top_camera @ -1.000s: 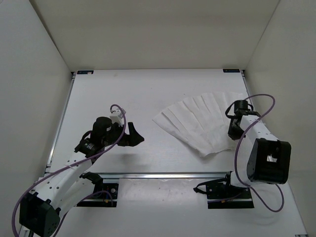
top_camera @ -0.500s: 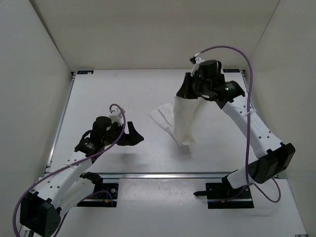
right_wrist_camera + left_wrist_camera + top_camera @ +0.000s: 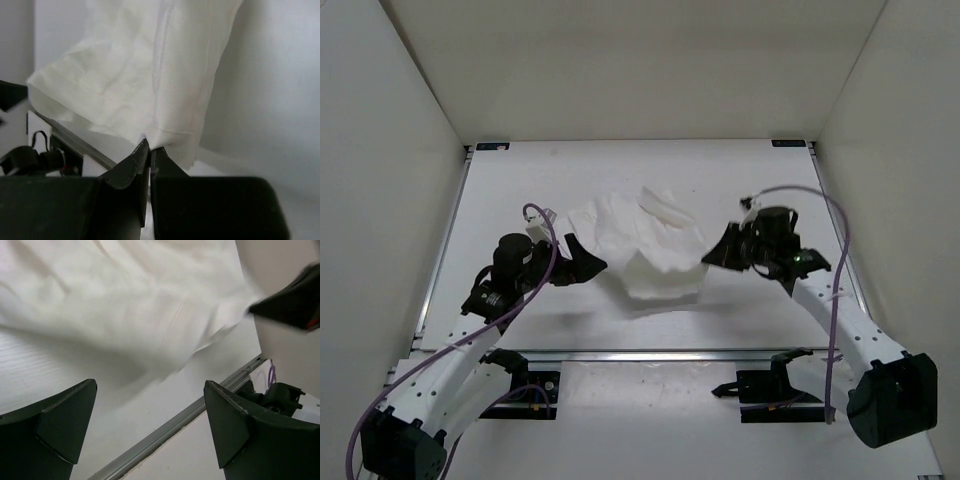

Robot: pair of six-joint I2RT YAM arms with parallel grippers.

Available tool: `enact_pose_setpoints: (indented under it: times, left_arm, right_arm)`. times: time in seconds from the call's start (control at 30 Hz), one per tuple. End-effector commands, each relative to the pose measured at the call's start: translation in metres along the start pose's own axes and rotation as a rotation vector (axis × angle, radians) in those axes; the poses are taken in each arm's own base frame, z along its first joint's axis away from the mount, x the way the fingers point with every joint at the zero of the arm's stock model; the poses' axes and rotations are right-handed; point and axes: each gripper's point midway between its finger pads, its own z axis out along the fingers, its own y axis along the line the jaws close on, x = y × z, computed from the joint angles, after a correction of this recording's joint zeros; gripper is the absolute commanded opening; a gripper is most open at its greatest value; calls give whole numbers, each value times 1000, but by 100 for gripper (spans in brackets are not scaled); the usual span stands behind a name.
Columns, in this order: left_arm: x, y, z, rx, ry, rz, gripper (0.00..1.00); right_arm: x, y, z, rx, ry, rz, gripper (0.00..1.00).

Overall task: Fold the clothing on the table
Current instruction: Move the skirt to the center of the board, then flatten the skirt out

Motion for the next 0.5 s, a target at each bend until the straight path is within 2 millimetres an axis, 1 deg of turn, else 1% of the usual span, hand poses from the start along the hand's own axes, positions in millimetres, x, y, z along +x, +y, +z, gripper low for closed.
enact_pose_setpoints:
  times: [0.0,0.03,0.07,0.1,0.13,0.17,0.2,0.23,0.27,0.33,0.4,0.47]
  left_arm:
    - [5,-4,-1,36,-21,-84,99]
    - [6,-8,-1,45,-30,-103,98]
    - [15,-1,1,26,-15,-118,99]
    - [22,1,3,17,-3,-143,99]
    - [29,0,3,19,14,-160,98]
    - [40,3,5,6,44,-170,99]
    - [49,9,8,-19,58,-191,99]
    - [61,8,10,-23,94,-204,99]
    - [71,7,12,-30,114,-198,99]
    - [86,11,16,-56,141,-210,98]
    - [93,16,18,-81,154,-208,98]
    - [97,28,20,-136,159,-204,98]
  right_arm:
    - [57,-23,8,-26,33,119,0]
    - [77,-33,8,-14,38,150,0]
    - [83,-32,6,-23,24,143,0]
    - [101,-38,7,-17,41,169,0]
    - [111,-45,5,-5,29,192,0]
    - [113,-45,2,-13,10,194,0]
    - [122,-57,2,20,19,222,0]
    - [125,-62,0,28,4,236,0]
    - [126,-64,-2,27,-3,235,0]
    - [129,-72,-3,36,-16,261,0]
    - [128,-71,-5,30,-23,260,0]
    - [127,-72,-5,40,-24,255,1]
